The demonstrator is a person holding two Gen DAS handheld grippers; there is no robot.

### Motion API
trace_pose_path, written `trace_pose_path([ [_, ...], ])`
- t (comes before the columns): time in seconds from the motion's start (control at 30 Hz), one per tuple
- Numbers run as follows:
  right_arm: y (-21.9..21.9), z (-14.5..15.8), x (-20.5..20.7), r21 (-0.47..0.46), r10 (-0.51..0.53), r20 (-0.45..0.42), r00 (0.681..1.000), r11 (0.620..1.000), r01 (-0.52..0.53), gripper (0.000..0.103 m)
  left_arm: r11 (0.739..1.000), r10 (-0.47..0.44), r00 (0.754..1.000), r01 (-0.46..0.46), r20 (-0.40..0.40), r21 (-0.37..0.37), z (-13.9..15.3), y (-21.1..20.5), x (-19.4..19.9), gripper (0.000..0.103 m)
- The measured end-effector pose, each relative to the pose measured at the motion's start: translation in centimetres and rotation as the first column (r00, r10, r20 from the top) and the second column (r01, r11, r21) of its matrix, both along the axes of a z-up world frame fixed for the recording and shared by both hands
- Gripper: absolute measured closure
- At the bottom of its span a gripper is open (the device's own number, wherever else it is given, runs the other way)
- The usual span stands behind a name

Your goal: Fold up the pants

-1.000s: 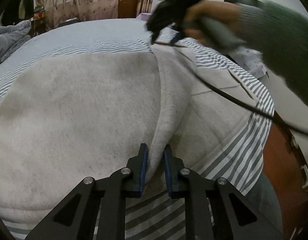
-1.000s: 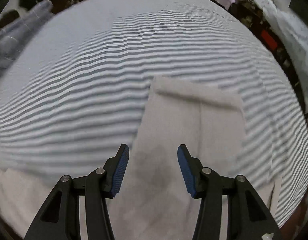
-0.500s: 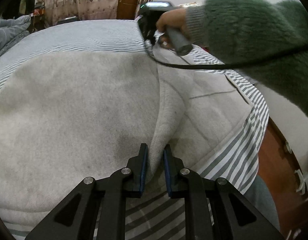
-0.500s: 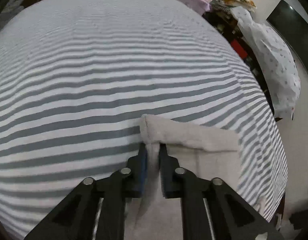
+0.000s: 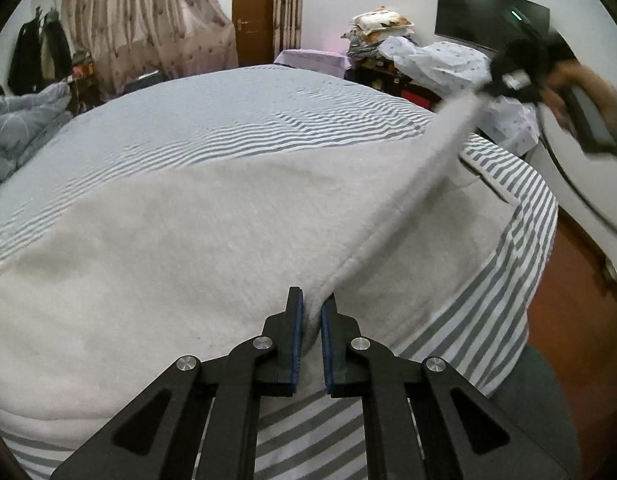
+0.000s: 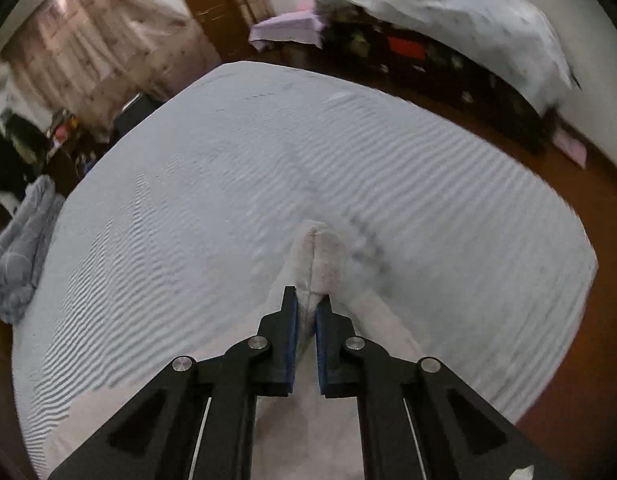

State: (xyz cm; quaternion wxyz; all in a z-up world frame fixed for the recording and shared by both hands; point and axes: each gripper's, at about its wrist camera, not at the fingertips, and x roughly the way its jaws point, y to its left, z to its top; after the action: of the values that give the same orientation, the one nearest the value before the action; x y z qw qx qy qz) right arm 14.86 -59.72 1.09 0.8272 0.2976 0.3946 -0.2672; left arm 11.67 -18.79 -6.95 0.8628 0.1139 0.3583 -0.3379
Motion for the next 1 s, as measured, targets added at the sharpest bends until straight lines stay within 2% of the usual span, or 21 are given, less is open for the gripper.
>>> trace_pose_path([
  [0.13, -1.1, -4.1, -5.5, 0.111, -0.043, 0.011, 0.999, 0.993, 0.041, 0.097, 0.999, -0.023, 0.999, 0.022, 0.022, 0.048, 0.1, 0.2, -1.1, 0.095],
  [0.3, -2.1, -9.1, -8.7, 0.194, -0.072, 0.005, 0.997, 0.979, 0.070, 0.097, 0.993, -0.053, 0.998, 0.049, 0.042, 0.107, -0.5, -0.2, -2.4, 0.095],
  [0.43, -1.6, -10.4, -9.9, 0.222, -0.086, 0.011, 0.996, 0.972, 0.081, 0.097, 0.988, -0.074, 0.996, 0.065, 0.057, 0.142, -0.8, -0.6, -3.3, 0.095],
  [0.57, -0.8, -12.2, -11.1, 0.206, -0.074, -0.019, 0.997, 0.975, 0.077, 0.095, 0.982, -0.070, 0.996, 0.059, 0.053, 0.182, -1.8, -1.4, -3.6, 0.095],
  [0.73, -1.0, -13.2, -10.4, 0.186, -0.058, -0.064, 0.996, 0.980, 0.069, 0.085, 0.978, -0.053, 0.998, 0.050, 0.013, 0.205, -3.2, -2.2, -2.9, 0.094],
  [0.8, -1.0, -13.3, -10.2, 0.160, -0.058, -0.105, 0.993, 0.984, 0.075, 0.062, 0.976, -0.040, 0.999, 0.039, 0.000, 0.216, -3.5, -2.7, -2.5, 0.093],
  [0.83, -1.1, -13.3, -10.3, 0.152, -0.067, -0.116, 0.991, 0.985, 0.084, 0.059, 0.976, -0.035, 0.999, 0.035, -0.007, 0.216, -3.6, -2.9, -2.4, 0.092],
  [1.0, -1.4, -12.5, -11.7, 0.192, -0.107, -0.078, 0.991, 0.974, 0.120, 0.058, 0.984, -0.014, 0.998, 0.024, -0.061, 0.177, -2.7, -2.9, -1.8, 0.086],
])
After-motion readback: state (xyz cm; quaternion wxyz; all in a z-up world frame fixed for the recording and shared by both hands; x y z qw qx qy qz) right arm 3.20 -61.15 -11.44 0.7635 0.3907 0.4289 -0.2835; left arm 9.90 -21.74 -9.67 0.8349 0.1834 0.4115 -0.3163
